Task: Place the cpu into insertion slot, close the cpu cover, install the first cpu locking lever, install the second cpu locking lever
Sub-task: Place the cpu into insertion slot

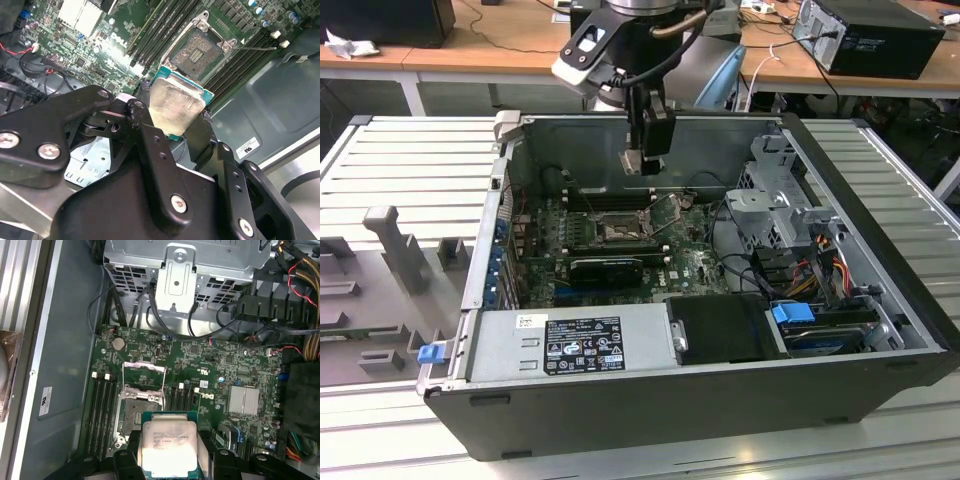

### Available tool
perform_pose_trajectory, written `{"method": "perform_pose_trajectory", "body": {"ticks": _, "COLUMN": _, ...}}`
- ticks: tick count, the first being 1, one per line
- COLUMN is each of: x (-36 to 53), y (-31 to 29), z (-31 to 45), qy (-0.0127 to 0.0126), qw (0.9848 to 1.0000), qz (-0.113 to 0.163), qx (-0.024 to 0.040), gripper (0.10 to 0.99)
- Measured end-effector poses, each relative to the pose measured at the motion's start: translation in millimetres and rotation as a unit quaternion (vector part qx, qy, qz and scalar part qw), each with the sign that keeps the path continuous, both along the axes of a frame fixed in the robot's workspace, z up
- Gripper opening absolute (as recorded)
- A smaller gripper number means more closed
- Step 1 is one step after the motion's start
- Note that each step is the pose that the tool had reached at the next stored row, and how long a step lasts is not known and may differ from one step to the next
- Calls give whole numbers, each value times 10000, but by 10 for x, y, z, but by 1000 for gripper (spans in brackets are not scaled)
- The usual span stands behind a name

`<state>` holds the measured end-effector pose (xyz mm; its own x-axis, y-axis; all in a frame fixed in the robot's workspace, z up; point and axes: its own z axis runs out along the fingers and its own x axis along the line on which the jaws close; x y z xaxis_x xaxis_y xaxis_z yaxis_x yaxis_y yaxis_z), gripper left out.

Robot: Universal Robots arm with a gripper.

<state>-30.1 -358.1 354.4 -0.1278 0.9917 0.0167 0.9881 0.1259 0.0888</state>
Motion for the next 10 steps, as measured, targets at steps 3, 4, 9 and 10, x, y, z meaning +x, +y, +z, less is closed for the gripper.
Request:
{"method": "perform_pose_trajectory", "body": {"ticks": 3, "x": -1, "y": 0, "z": -15, "qy": 1, "qw": 10000, "qz": -32, "qx": 1, "gripper": 529}}
{"method": "perform_pose_trajectory", "body": {"ticks": 4, "x": -1, "y": 0, "z": -21, "qy": 1, "qw": 10000, "qz": -80, "qx": 1, "gripper": 529}}
{"method": "perform_pose_trajectory", "body": {"ticks": 9, "x": -1, "y": 0, "z": -69, "qy": 2, "qw": 9991, "qz": -421, "qx": 2, "gripper": 529}}
{"method": "perform_pose_trajectory", "body": {"ticks": 10, "x": -1, "y": 1, "z": -86, "qy": 2, "qw": 9990, "qz": -437, "qx": 1, "gripper": 529}}
